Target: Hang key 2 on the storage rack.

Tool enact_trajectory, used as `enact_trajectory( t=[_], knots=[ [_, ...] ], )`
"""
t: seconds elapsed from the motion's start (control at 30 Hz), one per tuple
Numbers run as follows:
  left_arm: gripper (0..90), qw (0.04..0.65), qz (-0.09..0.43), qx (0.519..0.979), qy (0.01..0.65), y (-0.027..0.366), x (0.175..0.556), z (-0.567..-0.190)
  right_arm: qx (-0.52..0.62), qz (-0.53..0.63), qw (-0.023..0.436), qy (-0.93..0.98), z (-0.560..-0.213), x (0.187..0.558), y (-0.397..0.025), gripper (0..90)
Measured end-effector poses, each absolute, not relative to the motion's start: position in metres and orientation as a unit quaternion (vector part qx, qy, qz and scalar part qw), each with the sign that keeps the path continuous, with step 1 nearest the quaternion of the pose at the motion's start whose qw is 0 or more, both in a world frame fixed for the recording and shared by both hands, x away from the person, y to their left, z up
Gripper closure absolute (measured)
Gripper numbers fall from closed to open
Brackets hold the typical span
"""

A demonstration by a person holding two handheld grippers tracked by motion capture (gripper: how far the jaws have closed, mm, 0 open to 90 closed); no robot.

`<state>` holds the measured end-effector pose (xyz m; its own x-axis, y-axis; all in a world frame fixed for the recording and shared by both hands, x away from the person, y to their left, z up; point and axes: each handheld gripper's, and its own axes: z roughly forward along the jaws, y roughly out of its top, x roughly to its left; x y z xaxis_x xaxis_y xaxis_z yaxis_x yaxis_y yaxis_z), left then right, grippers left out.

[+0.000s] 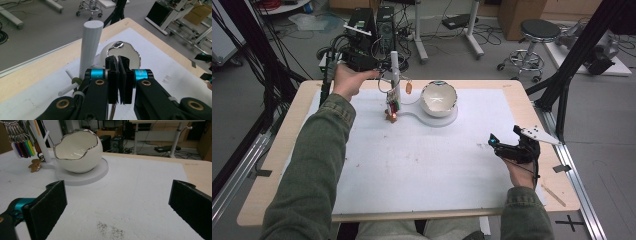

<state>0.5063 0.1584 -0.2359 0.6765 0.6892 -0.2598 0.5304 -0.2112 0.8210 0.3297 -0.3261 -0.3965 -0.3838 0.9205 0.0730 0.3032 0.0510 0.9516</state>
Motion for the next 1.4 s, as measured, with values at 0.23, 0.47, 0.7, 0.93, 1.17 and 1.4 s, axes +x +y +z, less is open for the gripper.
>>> enact_trajectory(
  t=[0.23, 0.47, 0.7, 0.93, 1.17, 1.4],
  knots=[
    [86.8, 0.472, 0.087, 0.785, 0.393, 0.159, 0.507, -0.24, 0.464, 0.508, 0.304, 0.658, -0.397, 0.33, -0.326, 0.8],
    [86.7, 0.452, 0.096, 0.795, 0.393, 0.156, 0.508, -0.243, 0.465, 0.508, 0.304, 0.658, -0.396, 0.33, -0.326, 0.8],
    [62.6, 0.493, 0.063, 0.767, 0.406, 0.168, 0.507, -0.242, 0.465, 0.508, 0.304, 0.658, -0.397, 0.33, -0.327, 0.8],
    [28.3, 0.504, 0.06, 0.756, 0.414, 0.176, 0.5, -0.241, 0.464, 0.509, 0.304, 0.658, -0.396, 0.33, -0.326, 0.8],
    [16.7, 0.504, 0.067, 0.755, 0.413, 0.182, 0.495, -0.24, 0.466, 0.508, 0.303, 0.658, -0.396, 0.33, -0.326, 0.8],
    [6.0, 0.505, 0.081, 0.752, 0.416, 0.188, 0.487, -0.244, 0.464, 0.508, 0.304, 0.659, -0.396, 0.33, -0.325, 0.8]
  ],
)
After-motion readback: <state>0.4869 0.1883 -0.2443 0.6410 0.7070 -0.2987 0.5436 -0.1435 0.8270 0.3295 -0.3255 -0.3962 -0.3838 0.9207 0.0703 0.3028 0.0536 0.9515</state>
